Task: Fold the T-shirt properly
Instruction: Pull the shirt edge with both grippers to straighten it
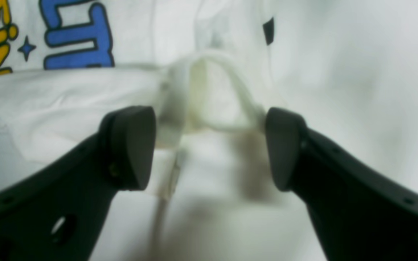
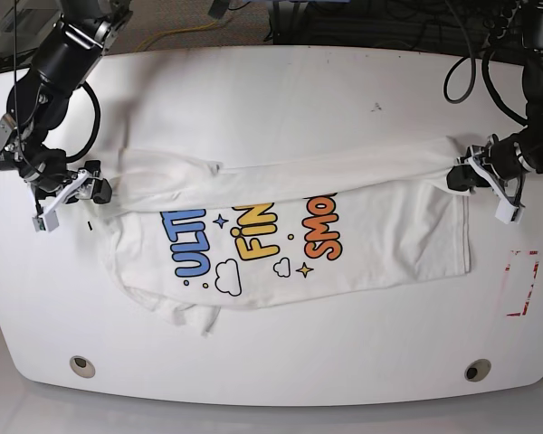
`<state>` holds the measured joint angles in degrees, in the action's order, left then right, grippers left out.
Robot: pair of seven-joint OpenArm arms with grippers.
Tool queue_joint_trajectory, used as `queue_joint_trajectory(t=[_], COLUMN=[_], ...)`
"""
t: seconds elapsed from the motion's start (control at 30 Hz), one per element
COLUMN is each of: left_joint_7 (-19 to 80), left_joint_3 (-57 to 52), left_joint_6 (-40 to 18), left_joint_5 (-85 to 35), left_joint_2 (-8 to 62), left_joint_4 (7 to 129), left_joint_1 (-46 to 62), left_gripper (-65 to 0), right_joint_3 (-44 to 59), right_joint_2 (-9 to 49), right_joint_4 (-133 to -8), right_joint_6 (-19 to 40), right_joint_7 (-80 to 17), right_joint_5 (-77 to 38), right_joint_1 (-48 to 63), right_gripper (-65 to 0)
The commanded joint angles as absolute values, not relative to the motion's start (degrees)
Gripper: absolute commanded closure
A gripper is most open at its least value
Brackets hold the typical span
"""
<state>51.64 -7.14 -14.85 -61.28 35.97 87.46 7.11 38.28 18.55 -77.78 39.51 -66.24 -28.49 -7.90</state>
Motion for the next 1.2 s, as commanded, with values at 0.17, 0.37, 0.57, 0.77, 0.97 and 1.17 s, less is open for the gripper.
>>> queue_joint_trajectory(t=[0.17, 0.37, 0.57, 0.77, 0.97, 1.17], left_joint_7=[50.95, 50.95, 50.86, 50.86, 50.86, 50.86], left_joint_3=[-7.69, -7.69, -7.69, -7.69, -7.69, -7.69], left_joint_6=[-15.08, -15.08, -15.08, -15.08, -15.08, -15.08], left_joint_5=[-61.85, -61.85, -61.85, -61.85, -61.85, -61.85], left_joint_2=[35.65, 35.65, 35.65, 35.65, 35.74, 35.74], left_joint_4=[87.96, 87.96, 87.96, 87.96, 87.96, 87.96], left_joint_1=[6.37, 6.46, 6.46, 6.37, 5.23, 5.05], left_gripper=[-0.4, -0.4, -0.4, -0.4, -0.4, -0.4], right_joint_3=[45.23, 45.14, 44.97, 43.38, 42.24, 42.24], right_joint_2=[16.92, 14.55, 10.95, 9.89, 9.8, 9.71], right_joint_4=[-85.93, -85.76, -85.76, -81.27, -78.11, -78.46], right_joint_6=[39.96, 39.78, 39.69, 39.43, 39.43, 39.78], right_joint_7=[-70.99, -70.9, -70.9, -70.29, -67.91, -67.91], right_joint_5=[-35.82, -41.71, -41.63, -40.13, -38.11, -38.55], right_joint_1=[-1.63, 2.07, 1.71, -1.8, -3.65, -3.82], right_gripper=[-45.8, -45.8, -45.8, -45.8, -31.1, 0.0])
